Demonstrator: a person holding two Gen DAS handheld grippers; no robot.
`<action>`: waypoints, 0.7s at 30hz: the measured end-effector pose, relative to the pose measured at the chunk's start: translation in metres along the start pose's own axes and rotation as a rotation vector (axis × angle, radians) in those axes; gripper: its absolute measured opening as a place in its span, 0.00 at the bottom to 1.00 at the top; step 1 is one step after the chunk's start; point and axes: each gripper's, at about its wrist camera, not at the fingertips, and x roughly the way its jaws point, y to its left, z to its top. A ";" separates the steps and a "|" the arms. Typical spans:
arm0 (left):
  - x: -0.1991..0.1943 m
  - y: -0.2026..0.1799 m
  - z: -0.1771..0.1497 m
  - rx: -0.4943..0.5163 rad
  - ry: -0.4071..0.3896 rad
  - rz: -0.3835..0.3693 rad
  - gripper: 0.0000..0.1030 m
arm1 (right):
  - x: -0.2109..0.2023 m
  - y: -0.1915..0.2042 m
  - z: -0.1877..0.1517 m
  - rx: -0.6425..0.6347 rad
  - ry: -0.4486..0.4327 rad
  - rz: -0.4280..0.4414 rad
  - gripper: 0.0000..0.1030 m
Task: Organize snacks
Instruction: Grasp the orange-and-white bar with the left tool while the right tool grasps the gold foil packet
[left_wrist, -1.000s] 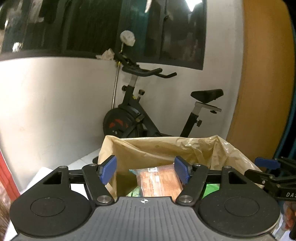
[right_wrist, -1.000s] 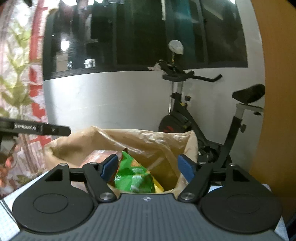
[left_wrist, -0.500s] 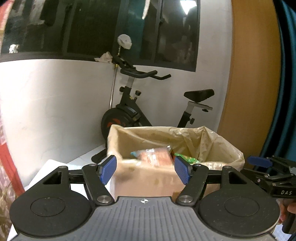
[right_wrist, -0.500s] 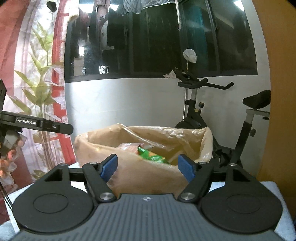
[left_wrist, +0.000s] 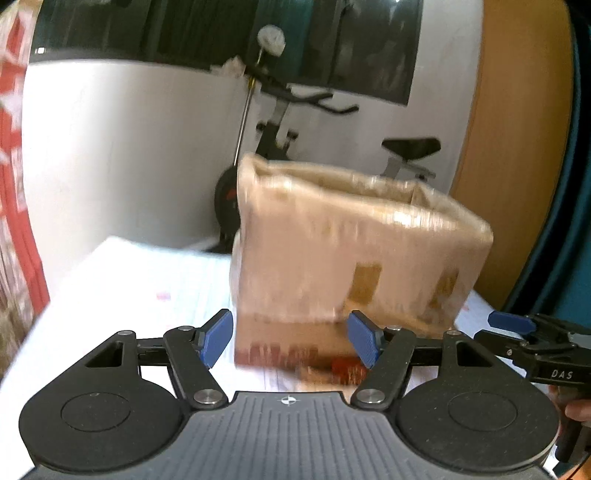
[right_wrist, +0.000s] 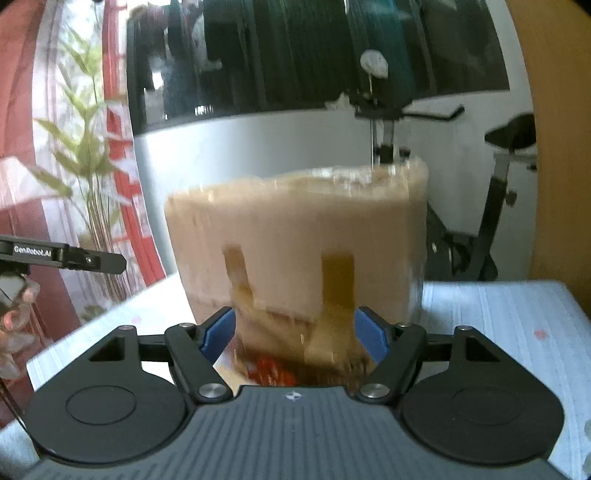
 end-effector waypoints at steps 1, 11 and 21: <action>0.002 -0.001 -0.006 -0.003 0.012 0.004 0.69 | 0.001 -0.001 -0.005 -0.009 0.017 0.001 0.72; 0.017 -0.016 -0.056 0.002 0.107 -0.052 0.67 | 0.013 0.005 -0.058 -0.034 0.190 0.011 0.72; 0.030 -0.049 -0.106 0.091 0.265 -0.251 0.53 | 0.027 0.028 -0.079 -0.119 0.312 0.033 0.72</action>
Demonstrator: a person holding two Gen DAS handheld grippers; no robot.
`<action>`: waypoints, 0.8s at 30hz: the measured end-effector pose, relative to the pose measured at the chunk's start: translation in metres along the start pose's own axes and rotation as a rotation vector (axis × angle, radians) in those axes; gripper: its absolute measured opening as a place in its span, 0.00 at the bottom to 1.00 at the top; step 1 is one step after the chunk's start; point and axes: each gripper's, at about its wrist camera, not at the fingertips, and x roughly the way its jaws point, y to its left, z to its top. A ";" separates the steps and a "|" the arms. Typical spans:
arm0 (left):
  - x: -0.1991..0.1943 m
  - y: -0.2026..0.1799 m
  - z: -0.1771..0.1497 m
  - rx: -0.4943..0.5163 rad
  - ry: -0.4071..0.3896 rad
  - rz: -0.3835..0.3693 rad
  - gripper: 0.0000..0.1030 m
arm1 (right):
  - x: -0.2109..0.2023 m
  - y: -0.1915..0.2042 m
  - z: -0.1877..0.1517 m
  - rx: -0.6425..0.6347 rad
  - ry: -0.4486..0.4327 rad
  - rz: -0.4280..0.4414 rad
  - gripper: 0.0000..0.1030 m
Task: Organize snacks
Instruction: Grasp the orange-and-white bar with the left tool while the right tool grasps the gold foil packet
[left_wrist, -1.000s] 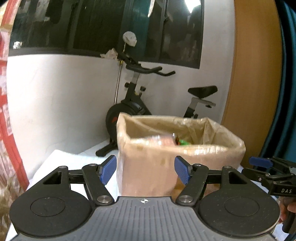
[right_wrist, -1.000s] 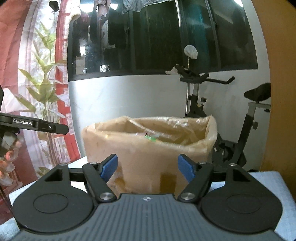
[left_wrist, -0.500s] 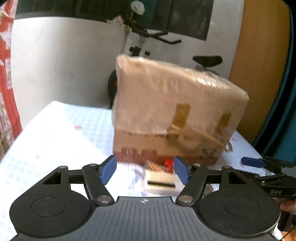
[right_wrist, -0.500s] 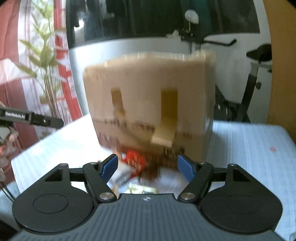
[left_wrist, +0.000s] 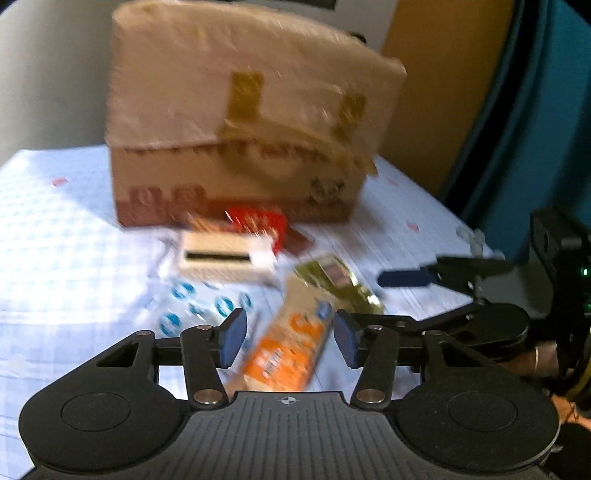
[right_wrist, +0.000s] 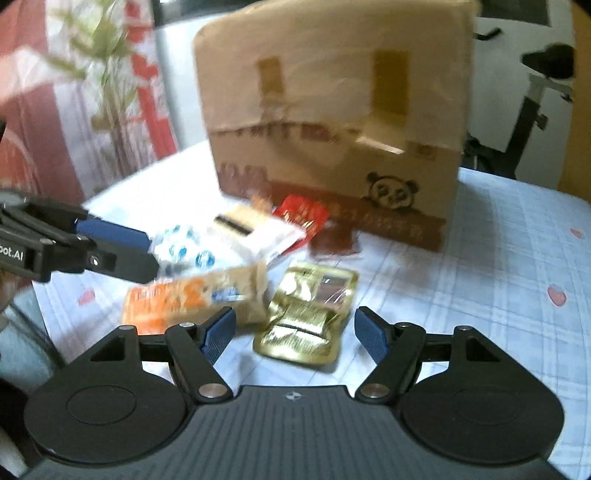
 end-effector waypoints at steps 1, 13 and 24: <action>0.004 -0.001 -0.002 0.003 0.012 -0.001 0.53 | 0.003 0.002 0.002 -0.014 0.006 -0.007 0.72; 0.036 -0.004 -0.007 0.039 0.088 0.071 0.53 | 0.026 -0.004 0.008 0.001 0.045 -0.066 0.69; 0.038 0.005 -0.011 -0.016 0.039 0.198 0.39 | 0.033 0.000 0.010 0.000 0.022 -0.089 0.72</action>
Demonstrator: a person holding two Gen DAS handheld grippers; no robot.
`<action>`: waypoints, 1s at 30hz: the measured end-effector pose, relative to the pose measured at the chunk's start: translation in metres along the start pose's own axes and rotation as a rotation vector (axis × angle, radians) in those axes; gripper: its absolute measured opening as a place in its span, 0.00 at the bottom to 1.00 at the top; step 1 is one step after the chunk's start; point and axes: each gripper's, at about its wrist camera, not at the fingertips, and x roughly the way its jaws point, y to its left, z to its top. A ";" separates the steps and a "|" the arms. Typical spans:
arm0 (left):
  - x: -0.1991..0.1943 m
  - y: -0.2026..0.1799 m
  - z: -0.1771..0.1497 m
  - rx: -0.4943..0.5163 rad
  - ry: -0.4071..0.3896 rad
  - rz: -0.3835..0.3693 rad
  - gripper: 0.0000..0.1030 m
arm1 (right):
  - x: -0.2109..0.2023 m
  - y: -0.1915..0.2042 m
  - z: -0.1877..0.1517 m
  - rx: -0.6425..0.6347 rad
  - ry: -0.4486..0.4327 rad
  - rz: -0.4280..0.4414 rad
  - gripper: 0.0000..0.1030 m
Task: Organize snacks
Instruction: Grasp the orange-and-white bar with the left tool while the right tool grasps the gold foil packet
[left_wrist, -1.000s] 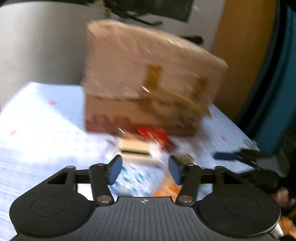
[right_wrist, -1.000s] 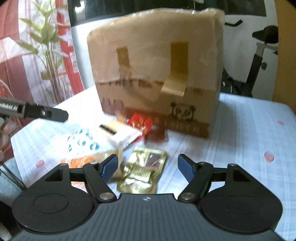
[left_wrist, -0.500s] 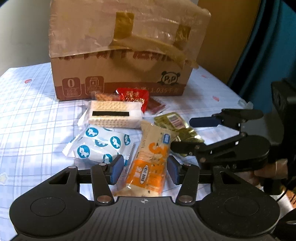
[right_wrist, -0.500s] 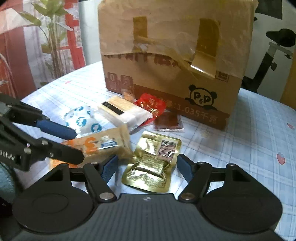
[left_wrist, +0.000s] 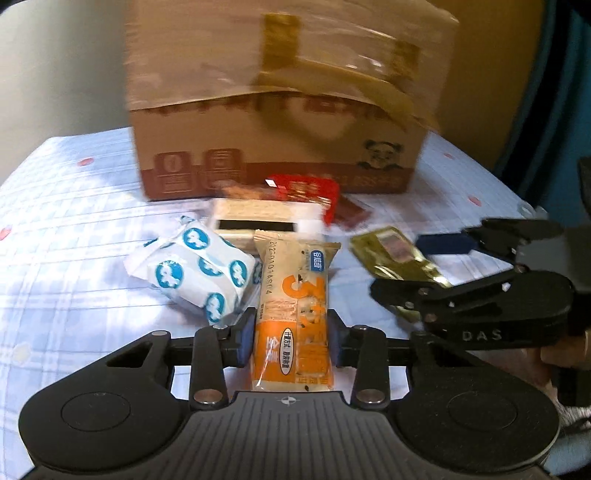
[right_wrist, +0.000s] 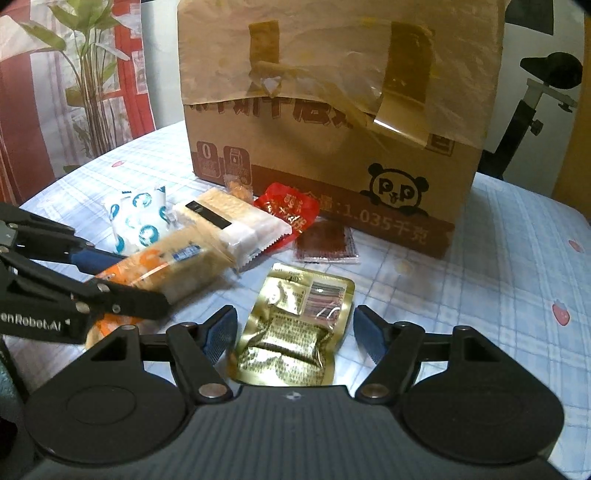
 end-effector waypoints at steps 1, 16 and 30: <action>-0.002 0.003 -0.001 -0.013 -0.005 0.010 0.39 | 0.001 0.001 0.000 0.000 -0.006 -0.002 0.72; -0.005 0.009 -0.005 -0.045 -0.046 0.018 0.40 | -0.003 0.004 -0.008 -0.007 -0.053 -0.008 0.62; -0.012 0.014 -0.008 -0.082 -0.058 -0.007 0.39 | -0.014 0.009 -0.013 -0.034 -0.125 0.008 0.55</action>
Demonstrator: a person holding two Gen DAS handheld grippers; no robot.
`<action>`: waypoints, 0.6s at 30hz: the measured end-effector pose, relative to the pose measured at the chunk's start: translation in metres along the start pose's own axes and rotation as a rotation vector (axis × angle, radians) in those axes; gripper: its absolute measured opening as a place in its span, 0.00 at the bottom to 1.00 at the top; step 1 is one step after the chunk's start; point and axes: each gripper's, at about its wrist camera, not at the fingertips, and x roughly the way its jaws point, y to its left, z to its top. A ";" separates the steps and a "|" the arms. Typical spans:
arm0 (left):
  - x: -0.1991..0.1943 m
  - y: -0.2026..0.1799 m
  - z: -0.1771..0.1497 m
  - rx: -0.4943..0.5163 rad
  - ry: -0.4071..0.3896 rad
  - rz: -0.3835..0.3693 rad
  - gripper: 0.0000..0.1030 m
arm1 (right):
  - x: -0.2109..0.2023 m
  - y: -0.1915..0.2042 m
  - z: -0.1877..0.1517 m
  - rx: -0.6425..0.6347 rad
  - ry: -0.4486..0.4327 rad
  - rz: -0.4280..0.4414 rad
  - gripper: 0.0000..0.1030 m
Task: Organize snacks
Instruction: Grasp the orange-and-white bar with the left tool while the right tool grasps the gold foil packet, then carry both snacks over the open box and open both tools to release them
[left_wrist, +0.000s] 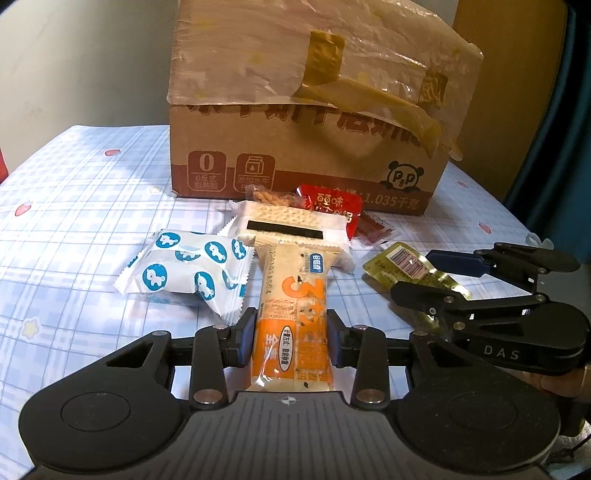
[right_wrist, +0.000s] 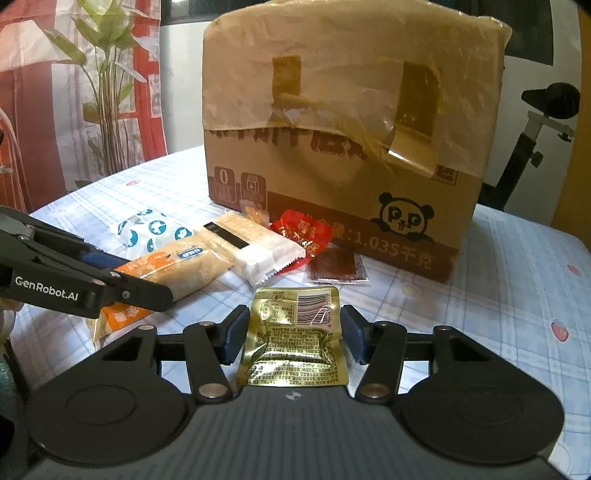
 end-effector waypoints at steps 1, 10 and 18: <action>-0.001 0.000 0.000 0.001 0.001 -0.007 0.39 | 0.000 0.000 0.000 0.002 -0.001 0.001 0.55; -0.013 -0.007 0.004 0.032 -0.042 -0.038 0.38 | -0.012 -0.003 0.001 0.026 -0.044 0.017 0.55; -0.039 -0.007 0.025 0.043 -0.137 -0.059 0.38 | -0.046 -0.007 0.027 0.050 -0.170 0.028 0.55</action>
